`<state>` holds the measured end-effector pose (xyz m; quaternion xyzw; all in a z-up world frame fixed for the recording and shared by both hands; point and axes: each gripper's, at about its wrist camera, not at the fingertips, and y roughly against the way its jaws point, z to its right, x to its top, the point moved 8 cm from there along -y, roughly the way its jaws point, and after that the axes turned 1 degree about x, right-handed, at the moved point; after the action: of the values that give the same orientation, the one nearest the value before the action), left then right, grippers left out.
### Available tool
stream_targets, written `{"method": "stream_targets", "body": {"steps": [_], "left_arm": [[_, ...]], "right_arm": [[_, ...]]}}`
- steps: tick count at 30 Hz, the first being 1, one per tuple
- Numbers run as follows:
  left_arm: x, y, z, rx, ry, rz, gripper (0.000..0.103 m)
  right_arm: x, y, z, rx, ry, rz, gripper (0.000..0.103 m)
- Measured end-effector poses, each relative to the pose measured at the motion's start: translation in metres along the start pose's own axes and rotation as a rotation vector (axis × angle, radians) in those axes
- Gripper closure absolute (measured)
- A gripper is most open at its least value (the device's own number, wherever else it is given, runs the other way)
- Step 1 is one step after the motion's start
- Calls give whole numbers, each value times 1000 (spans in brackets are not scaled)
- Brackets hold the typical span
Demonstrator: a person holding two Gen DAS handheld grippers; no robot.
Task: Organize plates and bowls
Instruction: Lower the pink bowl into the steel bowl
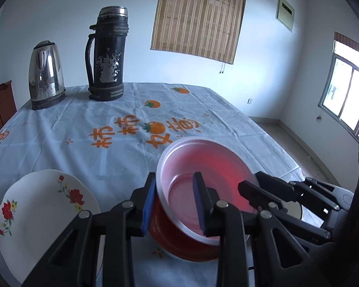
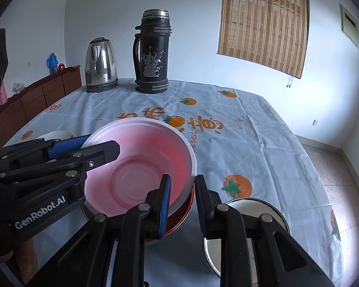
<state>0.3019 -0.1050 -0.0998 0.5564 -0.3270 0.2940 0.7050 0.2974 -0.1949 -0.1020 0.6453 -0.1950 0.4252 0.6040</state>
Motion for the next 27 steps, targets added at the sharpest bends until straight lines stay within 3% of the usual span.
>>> {"method": "stream_targets", "body": {"steps": [27], "left_arm": [[-10,-11,2,12,-23,-61,75]], "right_arm": [[-3,-8,2,-19,10,-24,80]]}}
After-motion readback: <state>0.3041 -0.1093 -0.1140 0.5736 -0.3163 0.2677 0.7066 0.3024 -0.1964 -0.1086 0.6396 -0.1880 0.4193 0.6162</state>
